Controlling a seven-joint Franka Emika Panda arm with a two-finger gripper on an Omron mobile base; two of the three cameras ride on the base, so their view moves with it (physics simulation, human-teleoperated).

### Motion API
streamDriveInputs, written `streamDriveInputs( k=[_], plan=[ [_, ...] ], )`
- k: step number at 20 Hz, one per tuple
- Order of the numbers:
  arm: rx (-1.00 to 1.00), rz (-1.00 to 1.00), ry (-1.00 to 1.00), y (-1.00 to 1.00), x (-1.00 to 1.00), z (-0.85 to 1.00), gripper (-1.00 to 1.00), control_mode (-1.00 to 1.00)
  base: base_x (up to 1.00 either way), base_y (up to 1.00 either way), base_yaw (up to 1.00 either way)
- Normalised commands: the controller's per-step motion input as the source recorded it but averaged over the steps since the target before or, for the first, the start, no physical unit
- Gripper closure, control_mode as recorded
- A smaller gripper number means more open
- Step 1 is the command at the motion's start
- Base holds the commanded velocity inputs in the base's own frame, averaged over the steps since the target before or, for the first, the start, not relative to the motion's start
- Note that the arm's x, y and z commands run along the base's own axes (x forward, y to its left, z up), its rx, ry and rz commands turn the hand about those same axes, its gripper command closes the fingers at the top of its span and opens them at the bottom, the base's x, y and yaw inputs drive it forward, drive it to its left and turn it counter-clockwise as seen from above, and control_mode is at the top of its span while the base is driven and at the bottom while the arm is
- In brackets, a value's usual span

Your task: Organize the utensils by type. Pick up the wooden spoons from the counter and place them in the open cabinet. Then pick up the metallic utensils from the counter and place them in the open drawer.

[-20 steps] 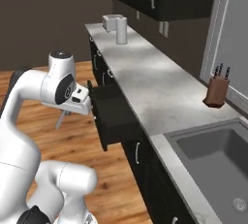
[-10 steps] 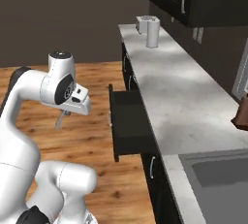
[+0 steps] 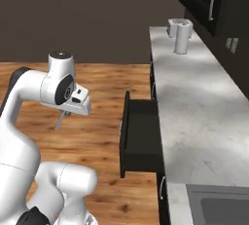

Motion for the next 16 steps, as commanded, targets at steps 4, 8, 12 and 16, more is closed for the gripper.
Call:
streamDriveInputs(
  k=[4, 8, 12, 16],
  plan=[
    [0.0, 0.0, 0.0, 0.0, 0.0, 0.0, 1.0, 1.0, 0.29, -0.42, 0.31],
    [0.0, 0.0, 0.0, 0.0, 0.0, 0.0, 1.0, 1.0, 0.11, -0.53, 0.3],
    [0.0, 0.0, 0.0, 0.0, 0.0, 0.0, 1.0, 1.0, 0.27, -0.51, 0.27],
    [0.0, 0.0, 0.0, 0.0, 0.0, 0.0, 1.0, 1.0, 0.32, -0.44, 0.24]
  ],
)
